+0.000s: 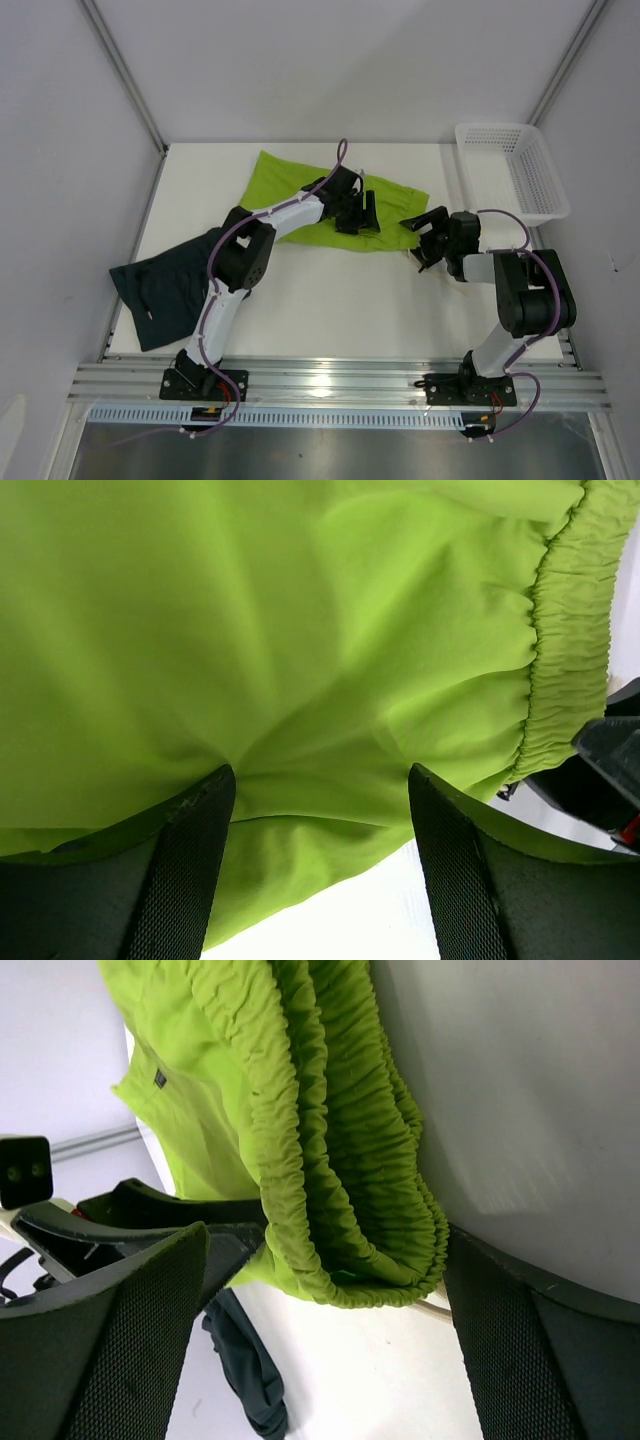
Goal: Fold and stack the shorts
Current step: Fold the shorts
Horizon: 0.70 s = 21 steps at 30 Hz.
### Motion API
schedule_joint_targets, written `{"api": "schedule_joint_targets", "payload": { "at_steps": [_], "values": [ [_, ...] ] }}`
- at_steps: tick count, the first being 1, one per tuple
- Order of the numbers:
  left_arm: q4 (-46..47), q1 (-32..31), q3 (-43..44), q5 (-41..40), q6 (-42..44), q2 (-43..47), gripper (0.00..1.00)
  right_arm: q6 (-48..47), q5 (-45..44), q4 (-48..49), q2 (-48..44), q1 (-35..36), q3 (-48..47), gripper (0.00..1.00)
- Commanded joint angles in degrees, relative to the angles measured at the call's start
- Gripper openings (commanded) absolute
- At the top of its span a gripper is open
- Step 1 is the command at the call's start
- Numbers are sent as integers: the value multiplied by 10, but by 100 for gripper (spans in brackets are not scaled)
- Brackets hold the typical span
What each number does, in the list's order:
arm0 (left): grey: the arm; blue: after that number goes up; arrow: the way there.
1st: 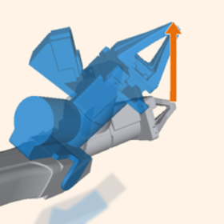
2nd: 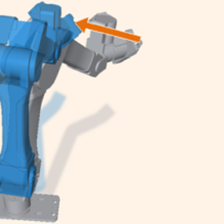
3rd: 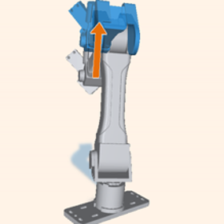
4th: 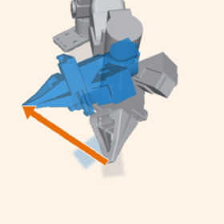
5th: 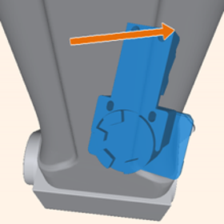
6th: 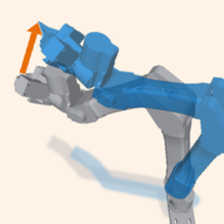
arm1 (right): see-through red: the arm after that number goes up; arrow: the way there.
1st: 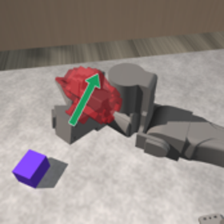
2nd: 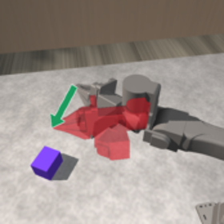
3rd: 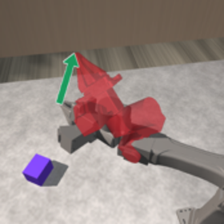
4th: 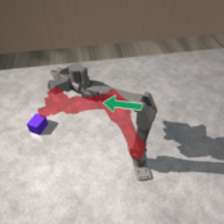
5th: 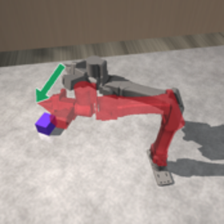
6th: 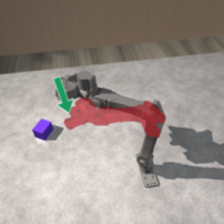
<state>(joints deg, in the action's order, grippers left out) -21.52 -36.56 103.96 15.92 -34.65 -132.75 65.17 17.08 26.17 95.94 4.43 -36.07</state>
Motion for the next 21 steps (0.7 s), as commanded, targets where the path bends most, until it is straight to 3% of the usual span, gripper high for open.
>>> {"api": "schedule_joint_targets", "payload": {
  "at_steps": [1, 6, 12, 20, 21],
  "values": [
    [-20, 2, -10, 9, 19, 22, 74, -3, -55, -5, 2, 1, 9, 95],
    [-26, 3, -1, 18, 31, 13, 73, -14, -48, 23, 15, 1, 12, 85],
    [-14, 3, -12, 28, 41, 15, 73, -24, -31, 74, 30, 5, 17, 49],
    [6, 3, -31, 53, 49, 28, 73, -20, 1, 118, -3, 12, 52, 31],
    [12, 3, -41, 53, 49, 31, 73, -19, 4, 117, -14, 18, 63, 24]
  ]
}}
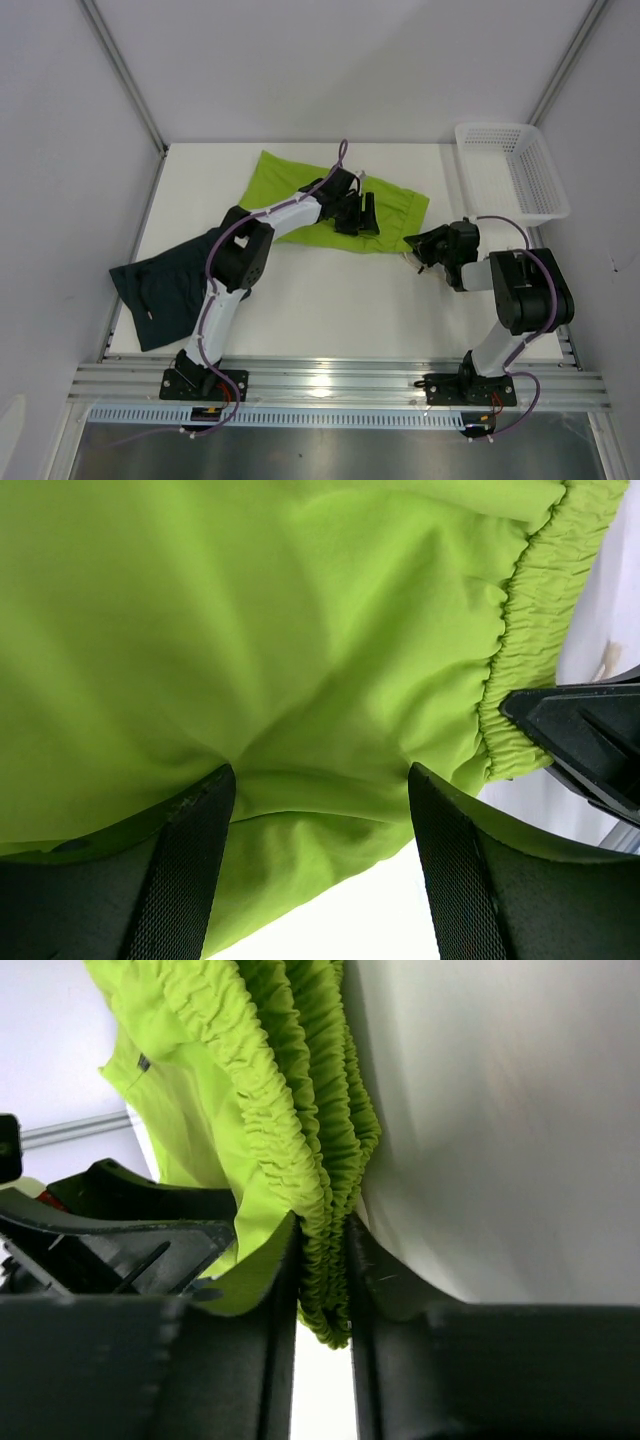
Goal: Fold and stack the shorts
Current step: Fold the shorts
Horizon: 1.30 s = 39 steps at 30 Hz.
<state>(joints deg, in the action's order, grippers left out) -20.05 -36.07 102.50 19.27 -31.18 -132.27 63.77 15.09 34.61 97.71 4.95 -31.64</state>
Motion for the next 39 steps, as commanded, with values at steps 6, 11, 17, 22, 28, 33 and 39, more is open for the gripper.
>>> {"api": "schedule_joint_targets", "payload": {
  "at_steps": [6, 11, 17, 22, 28, 33, 39],
  "values": [
    [90, -9, -135, 10, 2, 104, 73, -36, -37, -80, -121, 51, 48, 5],
    [98, -24, -195, 10, 2, 134, 73, -101, -116, -259, -250, 81, 33, 0],
    [127, -58, -202, 13, -12, 139, 73, -163, -193, -472, -339, 80, -40, 0],
    [137, -32, -208, 24, -45, 190, 74, -203, -203, -548, -371, 62, -61, 0],
    [119, 35, -251, 20, -51, 285, 75, -260, -178, -591, -397, 2, -83, 0],
    [101, 63, -294, 0, -45, 302, 75, -309, -158, -623, -378, -20, -127, 0],
    [112, 57, -289, -10, -43, 251, 72, -339, -140, -640, -371, -21, -164, 0]
  ]
}}
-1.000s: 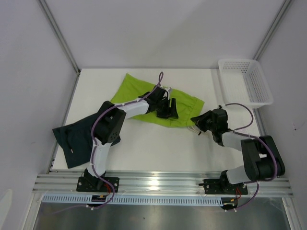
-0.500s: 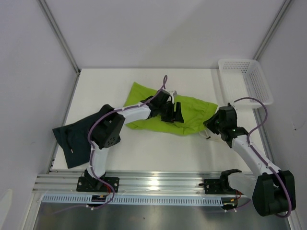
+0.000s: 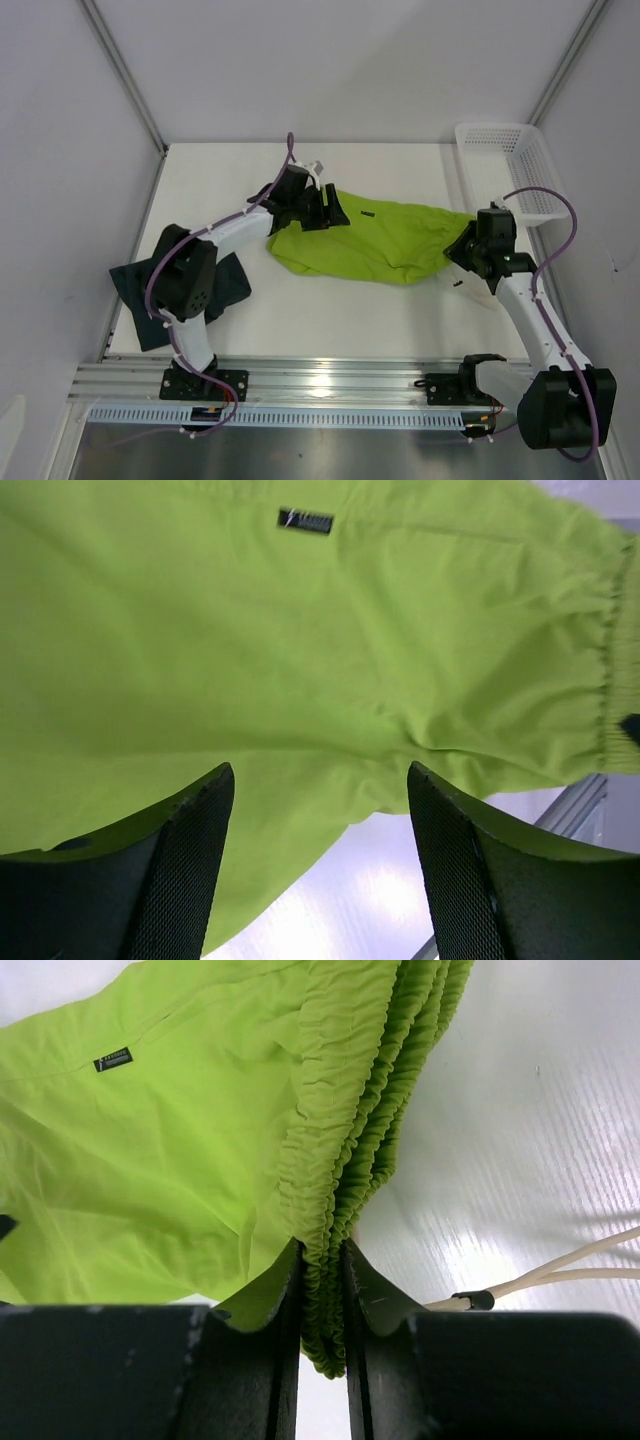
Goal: Fold and stack the shorts
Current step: Fold the shorts
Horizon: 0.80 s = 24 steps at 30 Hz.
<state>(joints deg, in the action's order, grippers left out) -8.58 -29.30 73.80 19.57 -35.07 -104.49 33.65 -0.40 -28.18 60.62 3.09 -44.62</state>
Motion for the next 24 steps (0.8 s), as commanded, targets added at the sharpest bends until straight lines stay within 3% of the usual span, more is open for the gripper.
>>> {"api": "schedule_joint_targets", "payload": {
  "at_steps": [1, 7, 14, 19, 24],
  "values": [
    [-19, -15, 14, -18, 3, -33, 72, -42, 20, -14, 1, -3, -38, 0],
    [-66, -33, 46, -76, 25, -79, 72, -76, 10, -51, 17, 21, -114, 0],
    [-67, -70, 65, -83, 18, -128, 72, -106, -57, -83, 74, 133, -230, 0],
    [-67, -86, 69, -91, 9, -140, 72, -128, -95, -98, 165, 254, -318, 0],
    [-58, -93, 60, -86, 4, -147, 72, -127, -101, -69, 224, 323, -345, 0]
  ]
}}
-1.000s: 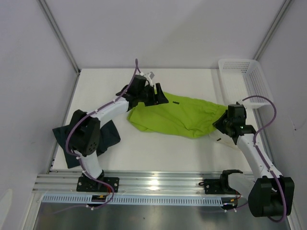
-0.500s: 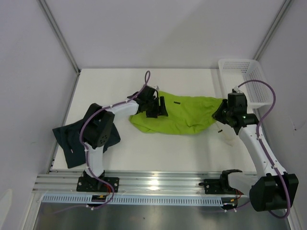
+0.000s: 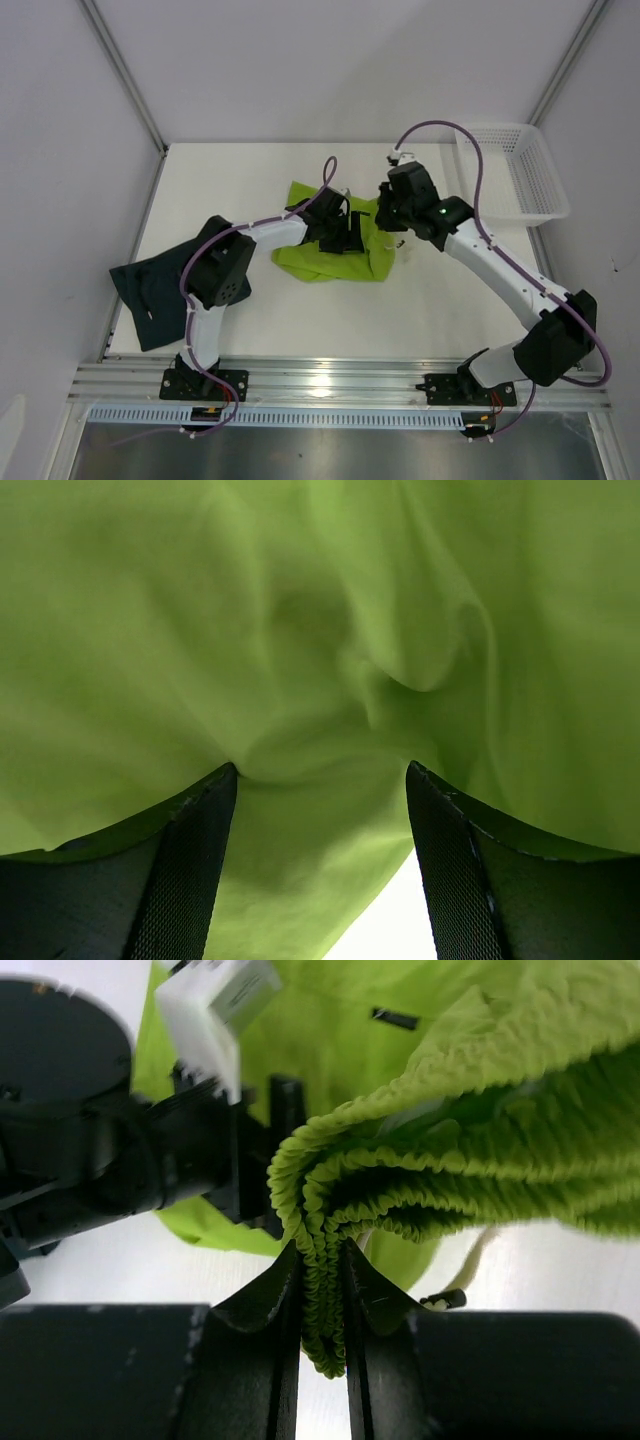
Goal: Fold and stack the shorts
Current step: Fold the shorts
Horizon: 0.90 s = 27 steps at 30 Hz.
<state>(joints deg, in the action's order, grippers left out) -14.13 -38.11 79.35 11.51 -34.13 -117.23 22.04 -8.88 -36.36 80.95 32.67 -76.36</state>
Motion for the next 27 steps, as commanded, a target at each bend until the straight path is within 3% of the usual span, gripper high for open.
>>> {"api": "schedule_joint_targets", "payload": {
  "at_steps": [1, 9, 15, 19, 27],
  "values": [
    [-1, -5, 2, -3, -7, -19, 72, -12, -14, 26, 34, 40, -29, 0],
    [-2, 21, -20, 32, -12, 42, 72, -29, -3, 56, 45, 53, -14, 1],
    [-38, 95, -15, 79, -17, 104, 73, -40, 21, 64, 32, 46, -5, 1],
    [-19, 139, -59, 86, -30, 158, 73, -46, 33, 68, 38, 47, -2, 1],
    [30, 203, -182, 1, -57, 242, 74, -66, 52, 70, 71, 50, -35, 1]
  ]
}}
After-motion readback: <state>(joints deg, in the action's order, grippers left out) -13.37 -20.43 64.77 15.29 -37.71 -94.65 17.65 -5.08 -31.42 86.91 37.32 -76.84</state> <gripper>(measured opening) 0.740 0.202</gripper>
